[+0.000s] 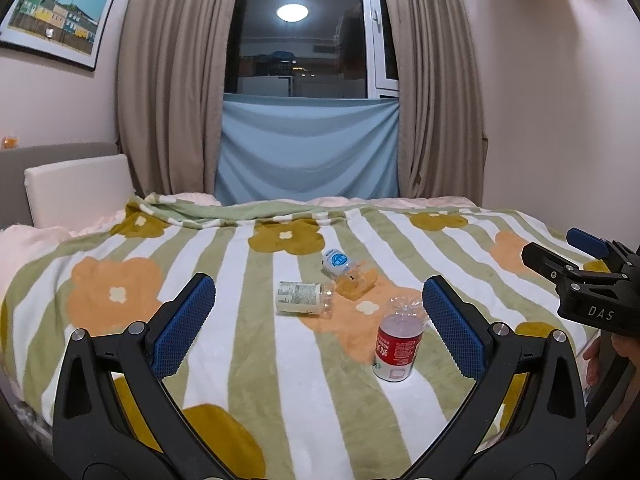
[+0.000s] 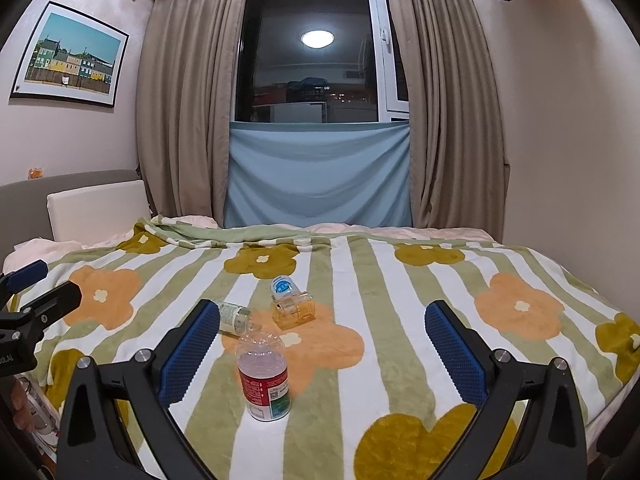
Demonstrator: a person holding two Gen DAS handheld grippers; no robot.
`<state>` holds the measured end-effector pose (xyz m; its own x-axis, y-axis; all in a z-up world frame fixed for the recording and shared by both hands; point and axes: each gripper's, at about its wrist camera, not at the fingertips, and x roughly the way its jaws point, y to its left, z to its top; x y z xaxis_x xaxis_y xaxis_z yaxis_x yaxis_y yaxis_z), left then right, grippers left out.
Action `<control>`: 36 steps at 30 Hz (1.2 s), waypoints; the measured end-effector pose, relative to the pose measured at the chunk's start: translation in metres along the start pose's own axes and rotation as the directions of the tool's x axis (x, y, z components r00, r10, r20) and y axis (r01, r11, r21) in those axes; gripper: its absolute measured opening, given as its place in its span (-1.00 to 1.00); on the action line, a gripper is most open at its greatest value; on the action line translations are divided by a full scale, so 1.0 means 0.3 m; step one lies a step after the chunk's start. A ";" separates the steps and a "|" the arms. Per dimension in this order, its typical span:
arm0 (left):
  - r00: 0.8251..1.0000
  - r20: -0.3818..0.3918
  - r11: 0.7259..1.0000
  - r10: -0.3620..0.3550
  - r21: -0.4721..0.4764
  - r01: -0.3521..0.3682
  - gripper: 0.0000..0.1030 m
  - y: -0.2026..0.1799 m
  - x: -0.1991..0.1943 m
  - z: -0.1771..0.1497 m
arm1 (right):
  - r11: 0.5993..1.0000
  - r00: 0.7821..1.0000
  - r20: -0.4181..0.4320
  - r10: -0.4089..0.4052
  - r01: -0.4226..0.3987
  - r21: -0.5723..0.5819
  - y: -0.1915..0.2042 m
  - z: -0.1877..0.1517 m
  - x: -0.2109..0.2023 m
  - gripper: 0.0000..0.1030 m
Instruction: Flip cup upside down
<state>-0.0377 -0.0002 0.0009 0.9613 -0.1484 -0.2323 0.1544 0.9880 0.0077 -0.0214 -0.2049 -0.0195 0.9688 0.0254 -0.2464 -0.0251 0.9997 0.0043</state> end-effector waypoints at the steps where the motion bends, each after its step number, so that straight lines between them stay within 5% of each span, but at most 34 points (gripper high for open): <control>1: 1.000 0.001 1.000 0.000 0.000 0.000 1.00 0.000 -0.001 0.000 | 1.000 1.000 0.000 0.000 0.000 0.000 -0.001 0.000 -0.001 0.99; 36: 1.000 -0.002 1.000 0.007 -0.004 -0.007 1.00 0.009 -0.010 0.005 | 1.000 1.000 -0.029 -0.009 0.009 0.020 0.013 -0.007 0.010 0.99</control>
<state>-0.0397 0.0027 0.0030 0.9617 -0.1418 -0.2344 0.1472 0.9891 0.0055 -0.0192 -0.2011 -0.0223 0.9615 0.0166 -0.2744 -0.0112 0.9997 0.0211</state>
